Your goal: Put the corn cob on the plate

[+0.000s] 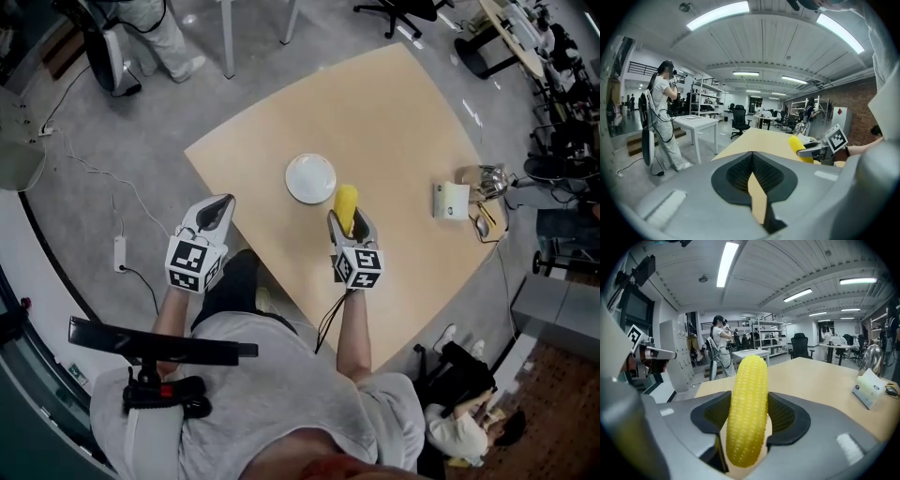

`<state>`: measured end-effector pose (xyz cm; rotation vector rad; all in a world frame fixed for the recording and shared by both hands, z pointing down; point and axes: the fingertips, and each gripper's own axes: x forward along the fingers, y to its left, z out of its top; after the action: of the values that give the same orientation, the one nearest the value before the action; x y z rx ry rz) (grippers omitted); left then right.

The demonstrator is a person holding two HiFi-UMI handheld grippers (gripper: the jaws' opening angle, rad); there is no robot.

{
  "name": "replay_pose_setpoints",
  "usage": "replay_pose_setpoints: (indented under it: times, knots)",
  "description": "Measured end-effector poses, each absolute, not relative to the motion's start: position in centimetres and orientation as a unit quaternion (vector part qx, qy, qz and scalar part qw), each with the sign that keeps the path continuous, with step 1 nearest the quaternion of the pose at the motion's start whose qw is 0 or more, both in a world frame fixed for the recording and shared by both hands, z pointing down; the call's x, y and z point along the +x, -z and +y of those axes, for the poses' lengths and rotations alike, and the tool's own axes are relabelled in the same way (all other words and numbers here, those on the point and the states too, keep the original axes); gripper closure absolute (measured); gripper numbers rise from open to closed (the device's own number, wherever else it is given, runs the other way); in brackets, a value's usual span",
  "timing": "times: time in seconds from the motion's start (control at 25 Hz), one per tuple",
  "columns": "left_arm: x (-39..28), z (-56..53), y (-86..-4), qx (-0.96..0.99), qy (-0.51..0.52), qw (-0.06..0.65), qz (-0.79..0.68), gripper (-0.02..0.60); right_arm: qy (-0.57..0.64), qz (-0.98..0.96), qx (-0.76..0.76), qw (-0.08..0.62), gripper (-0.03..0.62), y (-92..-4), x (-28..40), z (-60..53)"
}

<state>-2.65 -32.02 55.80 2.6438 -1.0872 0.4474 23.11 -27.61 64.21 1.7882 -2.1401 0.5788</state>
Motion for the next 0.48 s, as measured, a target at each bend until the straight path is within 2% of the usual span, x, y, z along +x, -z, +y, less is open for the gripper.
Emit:
replay_pose_setpoints:
  times: [0.48]
  knots:
    - [-2.5,-32.6,-56.4,0.905,-0.155,0.137,-0.371,0.561,-0.219,-0.752,0.599,0.167,0.344,-66.5,21.8,-30.9]
